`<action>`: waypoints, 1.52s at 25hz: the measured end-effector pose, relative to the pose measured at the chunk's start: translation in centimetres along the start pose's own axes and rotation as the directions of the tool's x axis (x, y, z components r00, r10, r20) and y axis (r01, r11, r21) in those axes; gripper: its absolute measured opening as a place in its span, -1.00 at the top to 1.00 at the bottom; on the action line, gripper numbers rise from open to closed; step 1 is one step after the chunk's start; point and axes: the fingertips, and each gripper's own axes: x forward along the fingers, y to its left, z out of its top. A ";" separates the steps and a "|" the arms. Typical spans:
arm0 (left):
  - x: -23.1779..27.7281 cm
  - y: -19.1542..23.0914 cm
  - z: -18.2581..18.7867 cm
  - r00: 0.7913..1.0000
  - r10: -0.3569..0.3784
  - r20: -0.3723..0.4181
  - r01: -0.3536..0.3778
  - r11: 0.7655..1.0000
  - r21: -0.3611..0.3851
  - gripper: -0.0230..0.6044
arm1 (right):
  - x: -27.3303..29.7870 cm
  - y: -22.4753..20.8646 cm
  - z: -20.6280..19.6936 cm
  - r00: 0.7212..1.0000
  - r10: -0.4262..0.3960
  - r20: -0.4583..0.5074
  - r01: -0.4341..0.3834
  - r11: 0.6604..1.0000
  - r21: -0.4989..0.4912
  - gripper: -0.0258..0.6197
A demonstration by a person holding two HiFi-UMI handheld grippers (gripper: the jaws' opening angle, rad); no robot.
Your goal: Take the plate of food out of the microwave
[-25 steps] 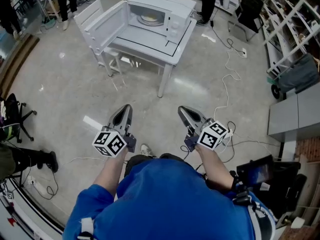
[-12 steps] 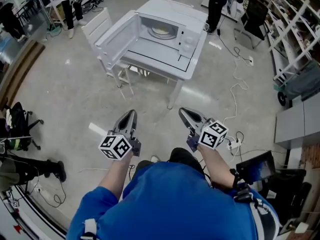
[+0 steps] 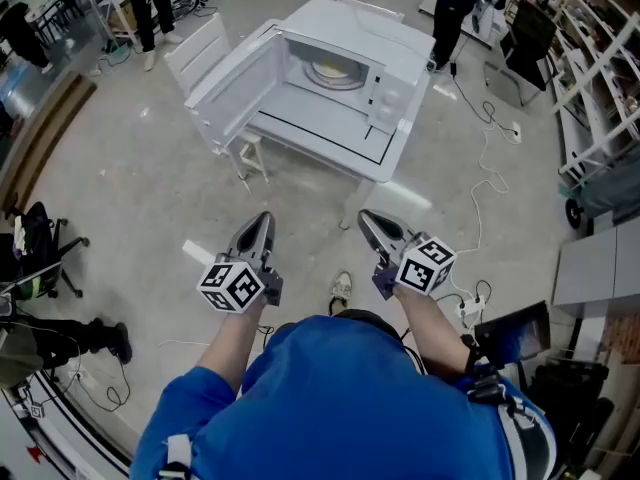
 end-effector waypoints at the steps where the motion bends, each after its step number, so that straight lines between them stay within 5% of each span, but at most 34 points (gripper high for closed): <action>1: 1.1 0.1 0.3 1.000 0.001 0.003 -0.001 1.000 0.003 0.90 | 0.5 -0.9 0.5 1.000 0.004 0.002 -0.004 1.000 0.002 0.93; 12: 14.4 1.5 2.5 0.999 0.022 0.031 -0.023 1.000 0.014 0.90 | 5.9 -9.2 6.2 0.998 0.053 -0.047 -0.053 0.999 0.002 0.93; 22: 24.7 5.1 2.2 0.999 0.031 -0.008 -0.032 0.994 -0.103 0.90 | 10.2 -14.5 7.5 0.994 0.064 -0.086 -0.061 0.997 0.041 0.93; 38: 41.2 15.0 1.0 0.974 -0.077 -0.212 0.014 0.958 -0.286 0.90 | 21.0 -21.9 8.2 0.983 -0.175 -0.059 0.180 0.978 0.105 0.93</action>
